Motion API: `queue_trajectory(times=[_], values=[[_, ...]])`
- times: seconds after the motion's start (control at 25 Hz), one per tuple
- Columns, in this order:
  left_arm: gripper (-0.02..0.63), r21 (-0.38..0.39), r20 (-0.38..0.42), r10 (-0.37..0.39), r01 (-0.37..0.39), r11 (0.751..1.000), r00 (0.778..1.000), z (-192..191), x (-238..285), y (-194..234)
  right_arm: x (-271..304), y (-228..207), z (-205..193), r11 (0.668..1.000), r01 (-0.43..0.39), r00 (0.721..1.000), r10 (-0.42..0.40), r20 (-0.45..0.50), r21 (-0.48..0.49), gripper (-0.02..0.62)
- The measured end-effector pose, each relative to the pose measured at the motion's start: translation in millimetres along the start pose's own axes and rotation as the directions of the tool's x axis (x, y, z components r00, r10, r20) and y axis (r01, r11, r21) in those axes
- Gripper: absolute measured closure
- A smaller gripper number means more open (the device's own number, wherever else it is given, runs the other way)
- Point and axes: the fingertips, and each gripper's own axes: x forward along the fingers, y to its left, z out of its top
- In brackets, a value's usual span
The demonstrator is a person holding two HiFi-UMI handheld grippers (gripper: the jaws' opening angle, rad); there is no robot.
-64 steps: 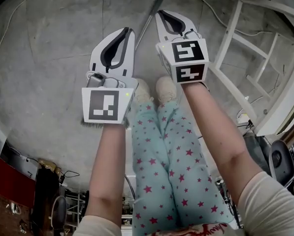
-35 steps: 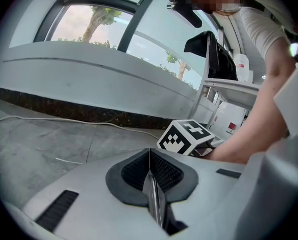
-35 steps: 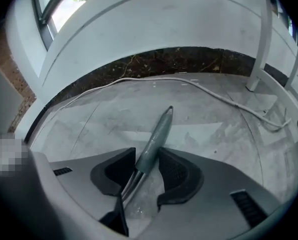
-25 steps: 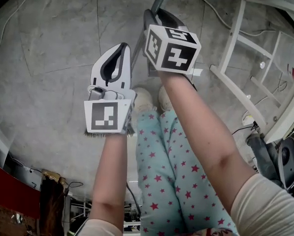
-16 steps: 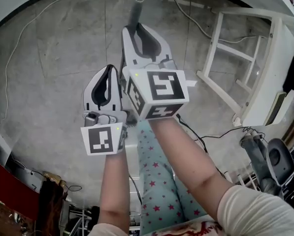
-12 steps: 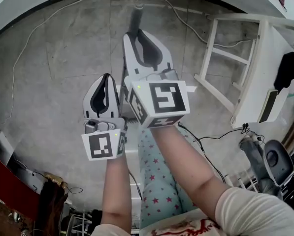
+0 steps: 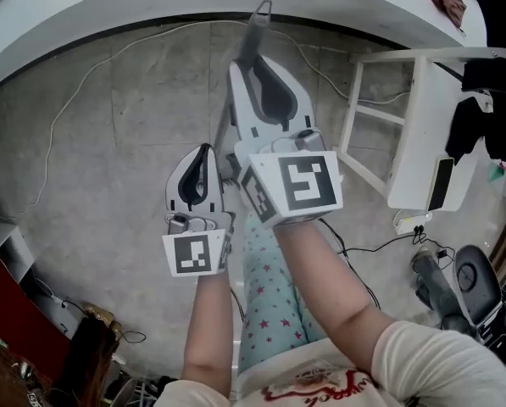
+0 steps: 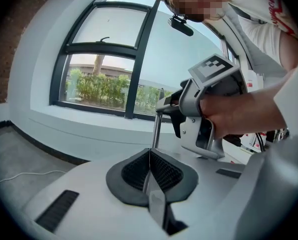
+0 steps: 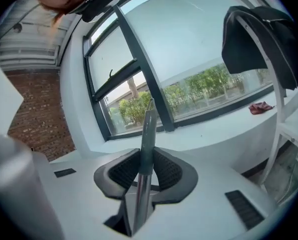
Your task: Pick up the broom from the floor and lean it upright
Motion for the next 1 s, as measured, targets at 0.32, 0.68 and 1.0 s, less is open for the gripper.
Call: queue_trajectory(times=[0.32, 0.68, 1.0], values=[[0.584, 0.04, -0.036, -0.023, 0.024, 0.999, 0.999, 38.6, 4.3, 3.8, 7.8, 10.3, 72.7, 0.995, -0.044, 0.998, 0.049, 0.047, -0.088, 0.494], [0.584, 0.043, -0.036, -0.093, 0.095, 0.995, 0.995, 95.3, 31.5, 6.0, 35.0, -5.9, 126.8, 0.99, 0.016, 0.995, -0.001, 0.099, -0.142, 0.494], [0.584, 0.041, -0.065, -0.158, 0.161, 0.986, 0.985, 123.0, 92.0, 1.6, 74.0, -32.4, 157.9, 0.989, 0.05, 0.994, -0.035, 0.105, -0.136, 0.494]])
